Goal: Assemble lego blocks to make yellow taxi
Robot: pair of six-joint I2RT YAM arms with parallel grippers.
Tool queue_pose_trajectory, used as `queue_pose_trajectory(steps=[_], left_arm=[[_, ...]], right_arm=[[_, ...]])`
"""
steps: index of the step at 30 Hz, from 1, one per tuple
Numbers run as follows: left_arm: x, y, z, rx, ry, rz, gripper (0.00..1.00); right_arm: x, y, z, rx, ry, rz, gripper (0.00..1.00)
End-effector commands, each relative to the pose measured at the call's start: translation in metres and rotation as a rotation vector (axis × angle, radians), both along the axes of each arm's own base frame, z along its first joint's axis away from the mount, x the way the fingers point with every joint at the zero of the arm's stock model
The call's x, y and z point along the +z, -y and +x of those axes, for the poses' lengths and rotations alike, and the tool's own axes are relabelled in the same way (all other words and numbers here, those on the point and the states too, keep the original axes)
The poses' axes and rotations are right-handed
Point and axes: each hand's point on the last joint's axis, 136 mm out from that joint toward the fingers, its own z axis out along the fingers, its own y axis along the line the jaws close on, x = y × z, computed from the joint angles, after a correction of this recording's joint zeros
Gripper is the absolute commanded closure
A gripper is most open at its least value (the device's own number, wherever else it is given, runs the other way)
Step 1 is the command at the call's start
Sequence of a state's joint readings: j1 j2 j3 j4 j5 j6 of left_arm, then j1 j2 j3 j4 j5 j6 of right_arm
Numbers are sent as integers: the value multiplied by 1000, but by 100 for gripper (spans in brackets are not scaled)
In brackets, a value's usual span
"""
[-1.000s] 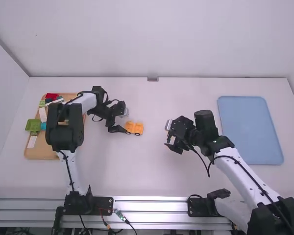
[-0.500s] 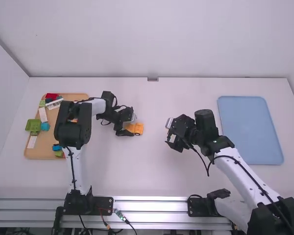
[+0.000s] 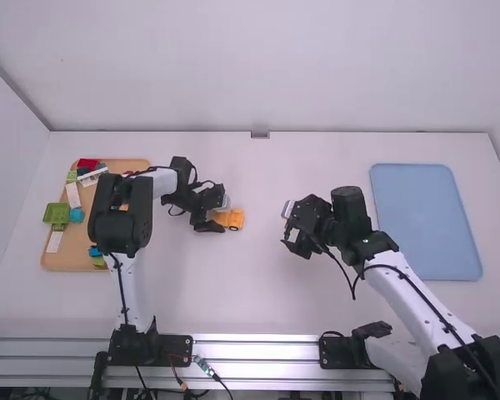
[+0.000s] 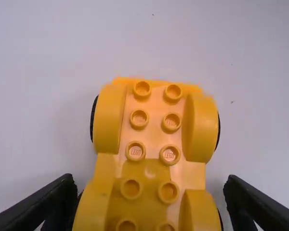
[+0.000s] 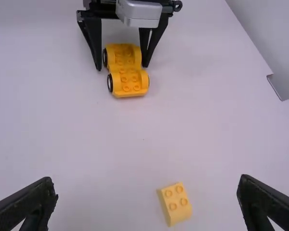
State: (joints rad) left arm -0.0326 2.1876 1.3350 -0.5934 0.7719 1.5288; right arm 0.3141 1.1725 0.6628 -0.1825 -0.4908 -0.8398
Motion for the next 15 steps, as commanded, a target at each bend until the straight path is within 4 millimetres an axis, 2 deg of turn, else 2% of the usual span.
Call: queue_pose_trajectory(steps=[1, 8, 15], left_arm=[[-2, -8, -4, 31, -27, 57, 21], [-17, -7, -8, 103, -27, 54, 27], [-11, -5, -24, 168, 53, 34, 36]], right_arm=[[0, 1, -2, -2, -3, 4, 1], [-1, 1, -2, -1, -4, 1, 1], [-1, 1, -2, -1, -4, 1, 1]])
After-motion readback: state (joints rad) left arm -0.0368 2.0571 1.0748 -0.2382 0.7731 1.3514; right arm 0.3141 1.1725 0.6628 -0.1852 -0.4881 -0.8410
